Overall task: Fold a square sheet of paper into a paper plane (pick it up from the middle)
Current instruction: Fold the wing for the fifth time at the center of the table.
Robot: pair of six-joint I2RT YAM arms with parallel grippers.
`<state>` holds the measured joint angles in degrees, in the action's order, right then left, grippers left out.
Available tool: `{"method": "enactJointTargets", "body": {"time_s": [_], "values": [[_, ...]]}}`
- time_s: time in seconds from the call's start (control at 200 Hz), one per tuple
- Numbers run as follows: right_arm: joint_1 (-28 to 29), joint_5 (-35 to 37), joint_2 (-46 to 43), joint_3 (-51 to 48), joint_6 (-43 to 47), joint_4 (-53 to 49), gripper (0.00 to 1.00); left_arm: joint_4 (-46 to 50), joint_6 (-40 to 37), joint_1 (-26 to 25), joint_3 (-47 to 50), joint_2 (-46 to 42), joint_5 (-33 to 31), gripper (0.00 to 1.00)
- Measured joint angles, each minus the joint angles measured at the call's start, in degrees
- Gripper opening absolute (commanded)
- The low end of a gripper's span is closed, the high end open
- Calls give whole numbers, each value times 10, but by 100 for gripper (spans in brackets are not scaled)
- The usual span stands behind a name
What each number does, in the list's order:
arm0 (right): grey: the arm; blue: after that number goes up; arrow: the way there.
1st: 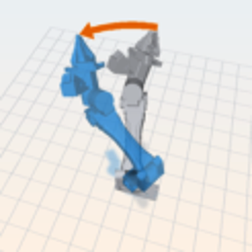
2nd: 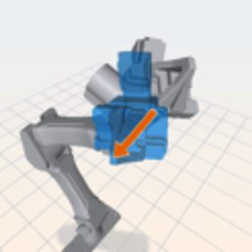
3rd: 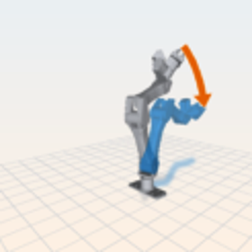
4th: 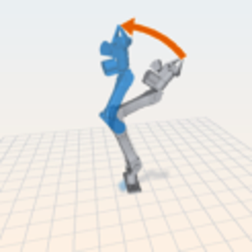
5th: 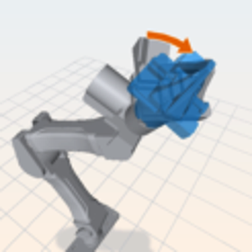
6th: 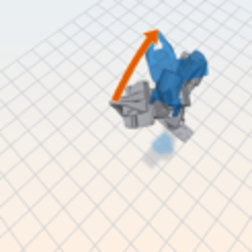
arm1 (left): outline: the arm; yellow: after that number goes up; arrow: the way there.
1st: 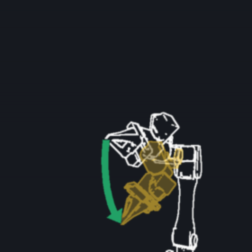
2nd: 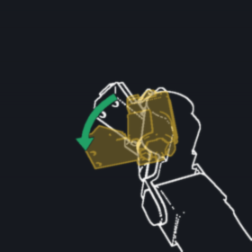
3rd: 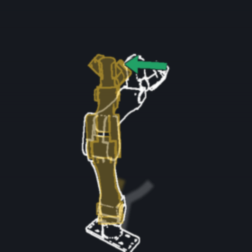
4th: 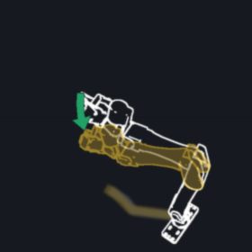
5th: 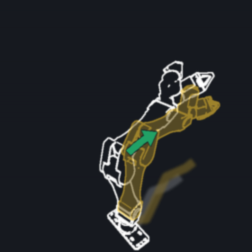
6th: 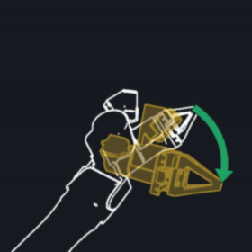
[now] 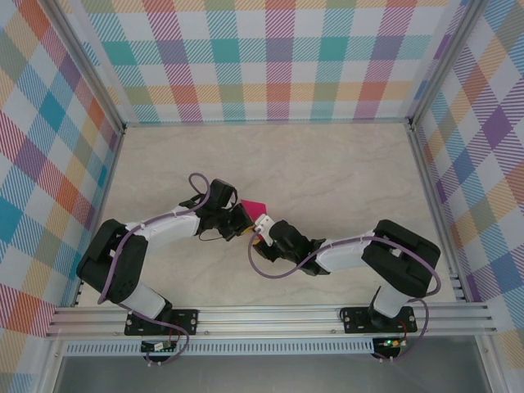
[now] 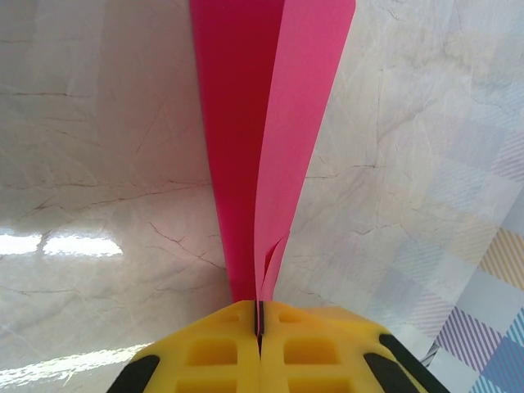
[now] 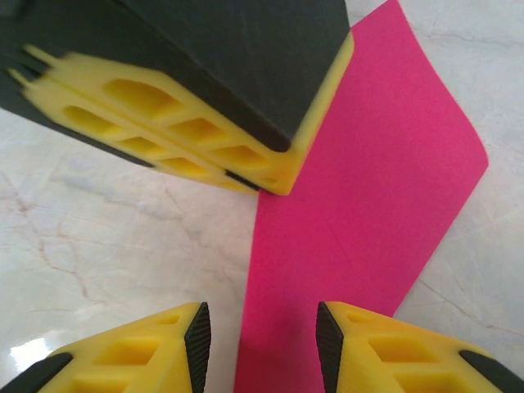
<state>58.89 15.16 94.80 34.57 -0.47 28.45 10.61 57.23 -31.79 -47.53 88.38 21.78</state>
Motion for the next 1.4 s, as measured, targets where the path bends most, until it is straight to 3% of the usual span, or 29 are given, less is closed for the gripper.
{"method": "enactJointTargets", "body": {"time_s": [0.105,0.53,0.715,0.945,1.295,1.405], "values": [[0,19,9,0,10,22,40,0,1,0,0,0,0,5],[0,44,42,0,15,55,20,3,2,0,-3,0,0,6],[0,44,42,0,14,57,21,3,2,-1,-3,0,0,6],[0,38,45,1,13,63,28,7,2,-1,-3,0,-4,6],[0,21,45,3,7,63,17,15,2,-1,-4,1,-4,7],[0,14,45,3,-2,63,15,15,2,-1,-4,1,-4,13]]}}
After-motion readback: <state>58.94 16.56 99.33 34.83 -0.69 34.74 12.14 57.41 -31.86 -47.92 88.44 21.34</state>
